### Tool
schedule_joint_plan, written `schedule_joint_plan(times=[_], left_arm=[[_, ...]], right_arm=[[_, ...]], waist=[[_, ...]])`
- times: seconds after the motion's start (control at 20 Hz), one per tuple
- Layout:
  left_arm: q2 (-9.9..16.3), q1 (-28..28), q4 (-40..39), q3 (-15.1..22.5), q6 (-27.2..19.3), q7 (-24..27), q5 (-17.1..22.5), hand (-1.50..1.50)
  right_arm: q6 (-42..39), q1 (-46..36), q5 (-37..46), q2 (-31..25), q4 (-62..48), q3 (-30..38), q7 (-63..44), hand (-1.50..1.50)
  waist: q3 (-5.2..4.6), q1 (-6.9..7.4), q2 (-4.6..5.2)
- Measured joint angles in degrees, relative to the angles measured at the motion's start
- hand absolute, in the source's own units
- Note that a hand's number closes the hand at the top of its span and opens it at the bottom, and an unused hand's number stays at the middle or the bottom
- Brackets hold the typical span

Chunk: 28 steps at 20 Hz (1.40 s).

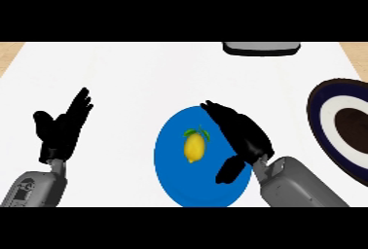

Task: Pick the lemon from the plate and place it in the plate

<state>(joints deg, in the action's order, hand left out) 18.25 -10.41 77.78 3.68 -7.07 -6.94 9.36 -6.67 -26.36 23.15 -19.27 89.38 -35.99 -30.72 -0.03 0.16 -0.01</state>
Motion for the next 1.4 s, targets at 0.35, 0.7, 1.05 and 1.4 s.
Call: schedule_joint_plan(times=[0.35, 0.7, 1.05, 1.4], left_arm=[[-1.08, 0.57, 1.26, -1.13, 0.75, -0.86, -1.38, 0.00], [-2.00, 0.82, 2.93, -2.90, 2.27, -2.40, -2.51, 0.00], [-2.63, 0.10, 2.89, -4.68, 3.83, -3.11, -3.56, 0.00], [-3.58, 0.50, 2.67, -5.36, 4.54, -2.67, -4.59, 0.00]], right_arm=[[-5.96, -0.96, 4.11, 5.14, -5.67, 1.23, -1.00, -1.50], [-10.50, -2.11, 9.43, 10.26, -9.48, 4.72, -1.46, -1.50], [-12.29, -4.07, 15.07, 14.66, -15.41, 7.62, 0.33, -1.50], [-15.89, -4.53, 17.99, 16.07, -19.33, 7.65, 4.94, 1.50]], waist=[[0.02, 0.08, 0.02], [0.02, 0.04, 0.00], [0.02, 0.05, 0.02], [-0.10, 0.00, -0.26]])
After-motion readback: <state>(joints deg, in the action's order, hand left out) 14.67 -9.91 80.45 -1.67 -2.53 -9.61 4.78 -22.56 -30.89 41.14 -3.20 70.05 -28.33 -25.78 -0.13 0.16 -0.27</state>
